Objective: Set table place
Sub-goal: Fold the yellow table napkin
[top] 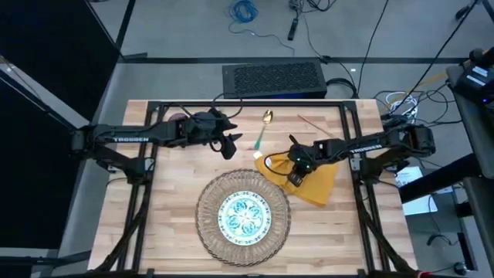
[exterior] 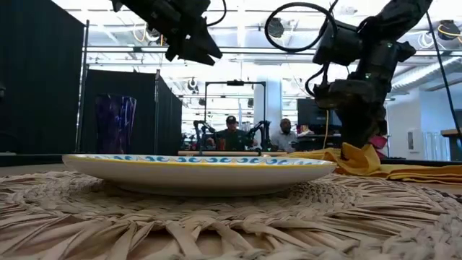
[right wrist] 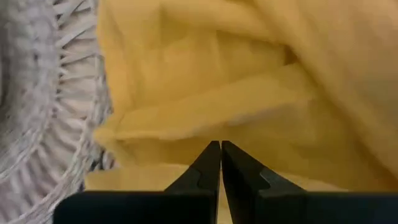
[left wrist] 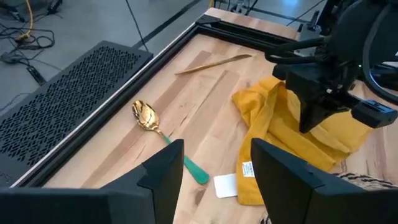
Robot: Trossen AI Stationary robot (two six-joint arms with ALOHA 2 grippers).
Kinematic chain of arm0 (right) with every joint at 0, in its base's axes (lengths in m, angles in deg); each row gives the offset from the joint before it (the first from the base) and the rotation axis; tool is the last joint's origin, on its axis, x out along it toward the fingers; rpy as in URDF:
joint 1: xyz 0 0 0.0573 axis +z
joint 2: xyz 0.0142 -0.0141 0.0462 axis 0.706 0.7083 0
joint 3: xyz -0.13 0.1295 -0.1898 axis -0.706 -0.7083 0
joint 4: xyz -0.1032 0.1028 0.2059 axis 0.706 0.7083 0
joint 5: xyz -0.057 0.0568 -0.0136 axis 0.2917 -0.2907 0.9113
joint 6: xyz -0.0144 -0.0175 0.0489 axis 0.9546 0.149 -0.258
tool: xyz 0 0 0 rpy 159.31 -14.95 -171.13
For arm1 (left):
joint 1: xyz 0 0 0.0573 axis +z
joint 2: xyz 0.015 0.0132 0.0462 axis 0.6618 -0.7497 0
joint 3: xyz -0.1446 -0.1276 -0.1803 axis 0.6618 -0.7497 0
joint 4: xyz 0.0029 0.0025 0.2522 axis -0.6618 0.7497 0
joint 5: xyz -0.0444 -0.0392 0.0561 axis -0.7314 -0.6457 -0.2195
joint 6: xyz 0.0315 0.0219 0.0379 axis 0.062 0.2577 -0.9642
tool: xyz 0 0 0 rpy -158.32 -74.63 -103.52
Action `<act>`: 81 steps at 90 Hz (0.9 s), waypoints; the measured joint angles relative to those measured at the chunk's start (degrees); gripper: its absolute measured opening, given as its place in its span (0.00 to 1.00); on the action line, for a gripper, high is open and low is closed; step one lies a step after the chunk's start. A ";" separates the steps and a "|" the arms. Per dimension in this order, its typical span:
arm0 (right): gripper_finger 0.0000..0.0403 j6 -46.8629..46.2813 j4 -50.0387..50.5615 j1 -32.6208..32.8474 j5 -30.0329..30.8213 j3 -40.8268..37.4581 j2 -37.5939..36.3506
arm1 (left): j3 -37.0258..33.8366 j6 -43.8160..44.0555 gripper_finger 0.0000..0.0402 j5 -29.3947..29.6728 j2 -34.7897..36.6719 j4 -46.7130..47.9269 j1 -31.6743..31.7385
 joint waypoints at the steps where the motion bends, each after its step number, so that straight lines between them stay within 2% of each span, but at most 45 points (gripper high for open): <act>1: 0.00 0.00 0.20 0.04 -0.23 0.00 0.00 | 0.00 0.00 0.43 -0.11 0.00 -0.01 0.00; 17: 0.00 -0.74 5.10 1.29 -3.17 0.00 0.00 | 0.00 0.00 0.43 -0.87 0.00 -0.02 0.00; 39: 0.00 -1.48 10.71 3.13 -1.82 0.00 0.00 | 0.00 -0.04 0.43 -0.87 0.00 -0.04 0.00; 59: 0.00 0.03 2.75 2.32 -0.14 0.00 -0.02 | 0.00 -0.04 0.43 -0.87 0.00 -0.04 0.00; 81: 0.00 0.56 1.20 -0.16 -0.09 0.00 -0.02 | 0.00 -0.04 0.43 -0.87 0.00 -0.07 0.00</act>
